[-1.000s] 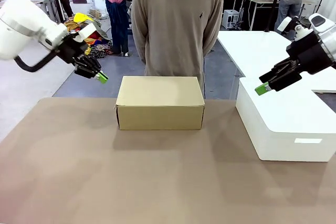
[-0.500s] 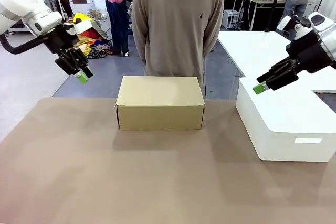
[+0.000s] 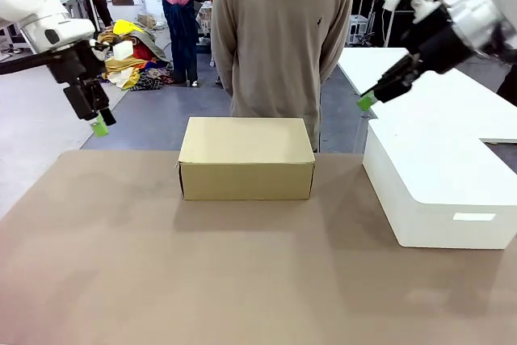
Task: Pack the shoes into the box.
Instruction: Press down on the lid of the Shoes Box.
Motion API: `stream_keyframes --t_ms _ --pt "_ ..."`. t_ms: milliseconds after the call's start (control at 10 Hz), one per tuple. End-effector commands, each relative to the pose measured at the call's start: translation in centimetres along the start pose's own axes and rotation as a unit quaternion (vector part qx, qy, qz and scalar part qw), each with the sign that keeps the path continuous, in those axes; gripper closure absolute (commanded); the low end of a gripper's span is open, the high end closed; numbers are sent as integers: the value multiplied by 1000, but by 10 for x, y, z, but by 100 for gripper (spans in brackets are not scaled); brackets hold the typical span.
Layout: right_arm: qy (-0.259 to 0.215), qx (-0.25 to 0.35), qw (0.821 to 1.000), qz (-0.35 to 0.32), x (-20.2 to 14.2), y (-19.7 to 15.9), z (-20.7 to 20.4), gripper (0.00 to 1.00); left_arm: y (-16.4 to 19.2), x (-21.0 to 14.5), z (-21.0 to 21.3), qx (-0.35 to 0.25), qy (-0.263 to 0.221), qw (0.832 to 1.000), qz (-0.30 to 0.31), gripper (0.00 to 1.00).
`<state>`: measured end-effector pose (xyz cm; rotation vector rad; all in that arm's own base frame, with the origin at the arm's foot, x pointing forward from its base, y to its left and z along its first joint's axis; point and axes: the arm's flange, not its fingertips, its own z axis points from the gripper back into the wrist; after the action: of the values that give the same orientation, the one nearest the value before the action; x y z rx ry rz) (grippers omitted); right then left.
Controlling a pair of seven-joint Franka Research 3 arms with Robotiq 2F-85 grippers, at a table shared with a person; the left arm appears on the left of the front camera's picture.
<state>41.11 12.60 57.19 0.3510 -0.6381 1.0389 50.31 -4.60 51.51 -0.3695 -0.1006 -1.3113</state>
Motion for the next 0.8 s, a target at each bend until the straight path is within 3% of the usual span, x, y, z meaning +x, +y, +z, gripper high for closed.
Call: stream_keyframes --t_ms 0,400,600,700 --pt "64 -37 997 -16 35 -5 -18 100 -23 1 -16 28 51 997 48 0" --pt "162 -47 985 -33 89 13 -65 100 -30 3 -50 46 62 993 91 0" --pt "175 -48 983 -41 99 17 -78 100 -22 3 -55 83 80 986 118 0" --pt "151 -49 987 -27 82 19 -74 100 -27 6 -50 41 60 994 87 0"
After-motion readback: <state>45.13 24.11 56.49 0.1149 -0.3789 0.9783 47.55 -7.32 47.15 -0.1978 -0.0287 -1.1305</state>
